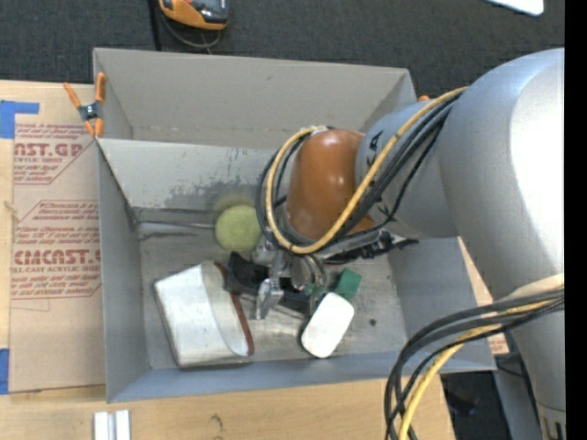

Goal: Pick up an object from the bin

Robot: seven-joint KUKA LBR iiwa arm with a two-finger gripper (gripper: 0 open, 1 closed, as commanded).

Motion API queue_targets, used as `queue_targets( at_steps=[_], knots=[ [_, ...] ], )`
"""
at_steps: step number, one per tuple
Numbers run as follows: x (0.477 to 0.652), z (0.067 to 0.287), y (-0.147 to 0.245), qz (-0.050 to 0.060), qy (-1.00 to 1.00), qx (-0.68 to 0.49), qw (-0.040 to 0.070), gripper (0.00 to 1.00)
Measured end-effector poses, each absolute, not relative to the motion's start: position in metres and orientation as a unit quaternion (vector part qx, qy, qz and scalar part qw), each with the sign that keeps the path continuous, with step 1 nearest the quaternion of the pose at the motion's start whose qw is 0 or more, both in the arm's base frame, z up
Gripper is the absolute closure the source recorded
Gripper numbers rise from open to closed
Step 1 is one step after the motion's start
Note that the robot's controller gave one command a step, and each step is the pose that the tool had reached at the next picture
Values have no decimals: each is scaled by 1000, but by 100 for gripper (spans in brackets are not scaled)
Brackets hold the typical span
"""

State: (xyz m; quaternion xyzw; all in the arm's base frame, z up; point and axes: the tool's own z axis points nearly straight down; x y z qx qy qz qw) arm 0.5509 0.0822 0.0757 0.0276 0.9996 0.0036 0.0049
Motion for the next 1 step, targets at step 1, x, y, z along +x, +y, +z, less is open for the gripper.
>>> queue_targets(
  at_steps=[1],
  knots=[
    [551, 76, 82, 4, 1000, 28, 5, 100]
  ],
)
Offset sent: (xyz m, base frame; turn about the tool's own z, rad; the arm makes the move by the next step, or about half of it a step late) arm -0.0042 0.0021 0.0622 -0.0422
